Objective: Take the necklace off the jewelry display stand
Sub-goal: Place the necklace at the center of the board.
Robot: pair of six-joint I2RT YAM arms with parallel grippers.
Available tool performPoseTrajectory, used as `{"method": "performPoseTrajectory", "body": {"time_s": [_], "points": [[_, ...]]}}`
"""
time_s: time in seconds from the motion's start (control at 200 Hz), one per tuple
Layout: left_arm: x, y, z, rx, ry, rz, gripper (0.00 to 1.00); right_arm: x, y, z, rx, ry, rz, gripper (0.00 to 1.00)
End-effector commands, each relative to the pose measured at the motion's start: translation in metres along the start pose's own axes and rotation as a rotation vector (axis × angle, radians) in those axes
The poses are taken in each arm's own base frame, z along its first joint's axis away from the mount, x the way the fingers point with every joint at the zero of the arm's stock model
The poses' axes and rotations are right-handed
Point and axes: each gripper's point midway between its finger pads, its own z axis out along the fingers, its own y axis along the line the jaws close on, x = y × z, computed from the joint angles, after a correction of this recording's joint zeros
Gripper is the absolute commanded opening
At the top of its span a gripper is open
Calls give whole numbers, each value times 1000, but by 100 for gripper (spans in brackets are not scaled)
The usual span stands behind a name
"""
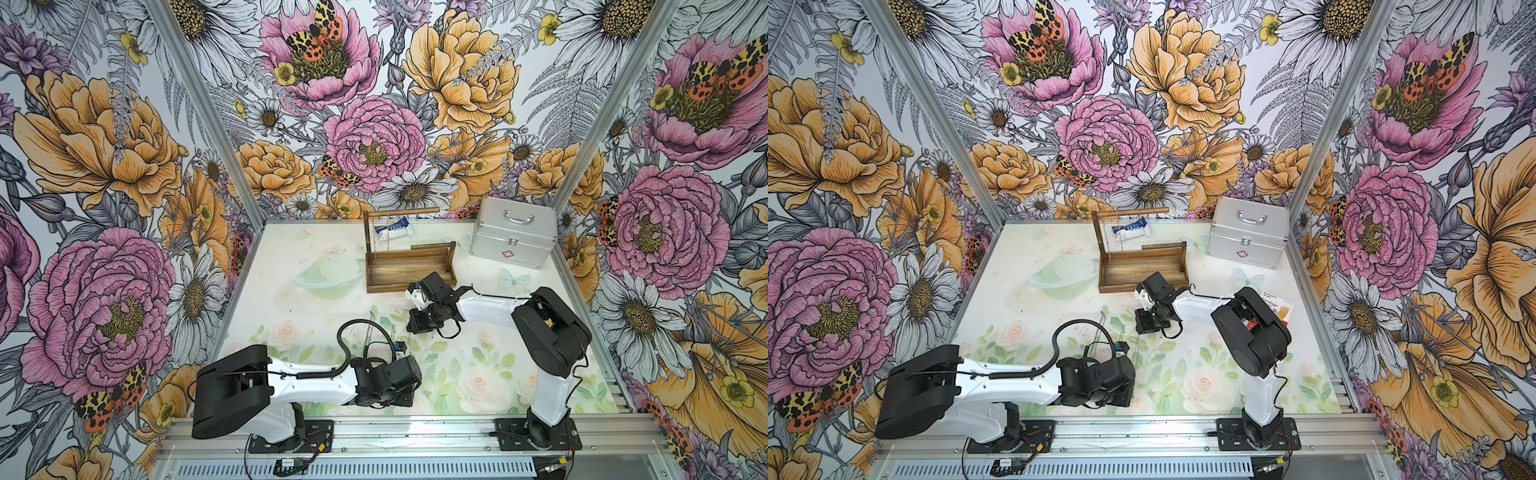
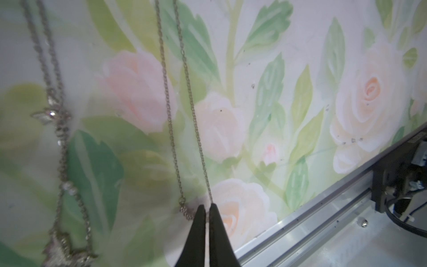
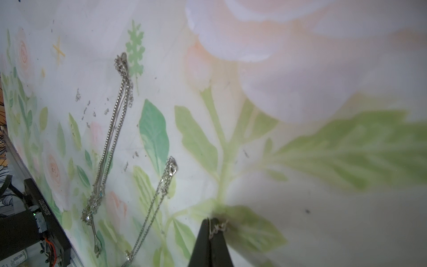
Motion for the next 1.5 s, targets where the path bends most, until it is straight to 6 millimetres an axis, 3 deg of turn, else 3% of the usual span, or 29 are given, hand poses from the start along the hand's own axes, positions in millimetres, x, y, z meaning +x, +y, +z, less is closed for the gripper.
{"method": "performPoseTrajectory", "body": {"time_s": [0.0, 0.435, 1.261, 1.426, 1.496], "points": [[-12, -6, -4, 3, -38, 14, 11, -11, 4, 2, -23, -19, -6, 7], [-13, -8, -10, 15, -62, 19, 19, -11, 6, -1, -22, -29, -12, 21], [-11, 1, -9, -1, -67, 2, 19, -11, 18, -24, -43, -65, 4, 36], [-10, 0, -9, 1, -64, 2, 19, -8, 9, -20, 3, -31, 27, 38], [-10, 1, -9, -2, -65, 0, 19, -7, 5, -18, 30, -14, 35, 44]]}}
